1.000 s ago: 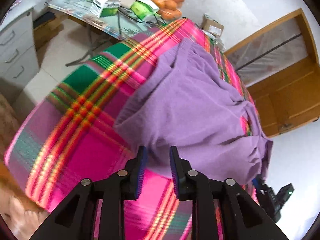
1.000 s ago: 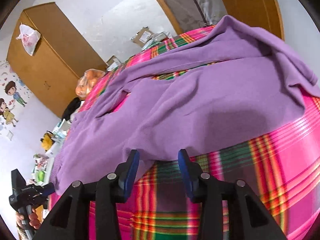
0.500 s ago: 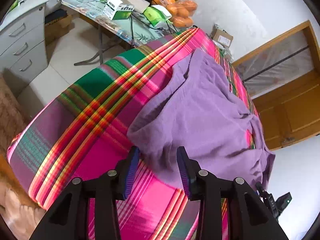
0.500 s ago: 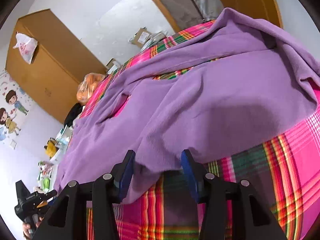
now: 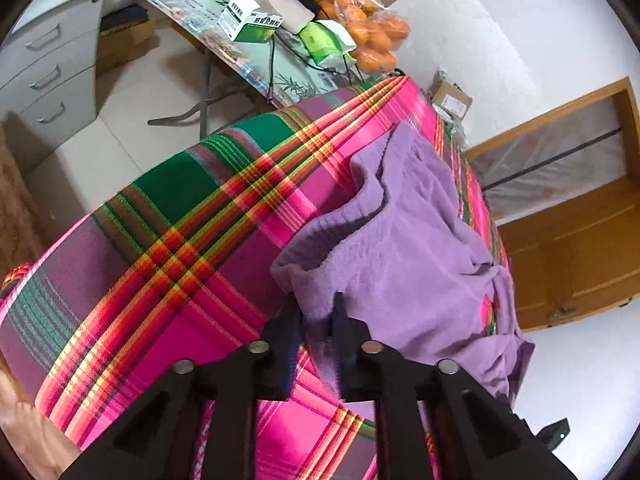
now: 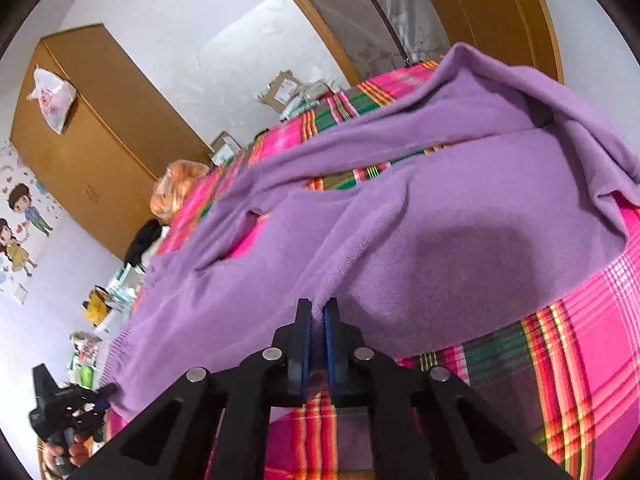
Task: Fold clothes
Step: 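Grasp the garment hem with the left gripper while the right gripper grasps the folded edge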
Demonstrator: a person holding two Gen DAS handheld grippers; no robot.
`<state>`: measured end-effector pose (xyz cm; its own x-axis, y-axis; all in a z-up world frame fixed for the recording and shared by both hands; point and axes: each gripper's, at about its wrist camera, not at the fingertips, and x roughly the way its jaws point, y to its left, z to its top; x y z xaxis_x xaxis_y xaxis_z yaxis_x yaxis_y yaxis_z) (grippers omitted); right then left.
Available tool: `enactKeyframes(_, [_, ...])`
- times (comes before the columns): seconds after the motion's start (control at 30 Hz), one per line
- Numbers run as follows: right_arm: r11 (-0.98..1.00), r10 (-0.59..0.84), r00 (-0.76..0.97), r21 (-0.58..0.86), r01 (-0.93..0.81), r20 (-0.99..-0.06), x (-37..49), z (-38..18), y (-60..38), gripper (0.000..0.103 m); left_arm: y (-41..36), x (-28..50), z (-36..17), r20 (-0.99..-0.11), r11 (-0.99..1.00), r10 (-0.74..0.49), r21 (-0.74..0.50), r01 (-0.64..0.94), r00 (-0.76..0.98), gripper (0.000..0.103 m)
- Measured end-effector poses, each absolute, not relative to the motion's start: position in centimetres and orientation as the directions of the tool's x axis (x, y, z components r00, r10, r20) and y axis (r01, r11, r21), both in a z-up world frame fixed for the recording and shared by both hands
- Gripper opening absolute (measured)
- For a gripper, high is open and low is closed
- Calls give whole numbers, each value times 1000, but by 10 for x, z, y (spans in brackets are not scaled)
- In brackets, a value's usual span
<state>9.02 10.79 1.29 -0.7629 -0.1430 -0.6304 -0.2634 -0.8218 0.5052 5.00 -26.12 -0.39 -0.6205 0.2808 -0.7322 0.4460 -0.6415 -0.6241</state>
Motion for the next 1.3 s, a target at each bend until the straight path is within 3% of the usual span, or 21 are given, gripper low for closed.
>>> enactKeyframes(0.47, [-851,-114,-841,489,-193,-529,142,64,91,1,-271,68,9,-659,-606,308,-692,392,-686,9])
enactKeyframes(0.63, [-822,-147,-792,518,-235,-592,138,41,92,3,-271,69,4,-661,-599,314,-695,398,-681,9])
enactKeyframes(0.67, [-813,-145,-780,522,-257,-609,136,33,94,4,-271,69,3,-663,-600,315,-694,398,-680,9])
enactKeyframes(0.73, [-793,-169,-761,545,-272,-626,131,17,97,25,-271,70,2,-665,-602,316,-692,399,-676,9])
enactKeyframes(0.8, [-776,-207,-756,574,-259,-621,125,7,98,39,-272,70,1,-668,-603,317,-690,401,-673,9])
enactKeyframes(1.03, [-809,-236,-744,550,-205,-625,96,-1,83,43,-271,68,-4,-683,-609,310,-677,414,-662,9])
enactKeyframes(1.1, [-793,-225,-746,563,-234,-627,86,-5,88,43,-272,67,-4,-683,-608,313,-678,413,-660,9])
enactKeyframes(1.13, [-774,-225,-753,583,-247,-618,84,-6,93,38,-272,67,-3,-683,-609,312,-677,413,-660,9])
enactKeyframes(1.17, [-759,-223,-759,597,-260,-612,82,-7,97,29,-272,67,-3,-684,-611,311,-676,412,-660,9])
enactKeyframes(1.2, [-753,-213,-759,599,-273,-615,80,-7,100,7,-272,68,-2,-683,-612,310,-676,411,-661,9])
enactKeyframes(1.3, [-781,-170,-768,560,-277,-618,84,2,99,4,-272,68,0,-680,-612,309,-677,408,-665,9])
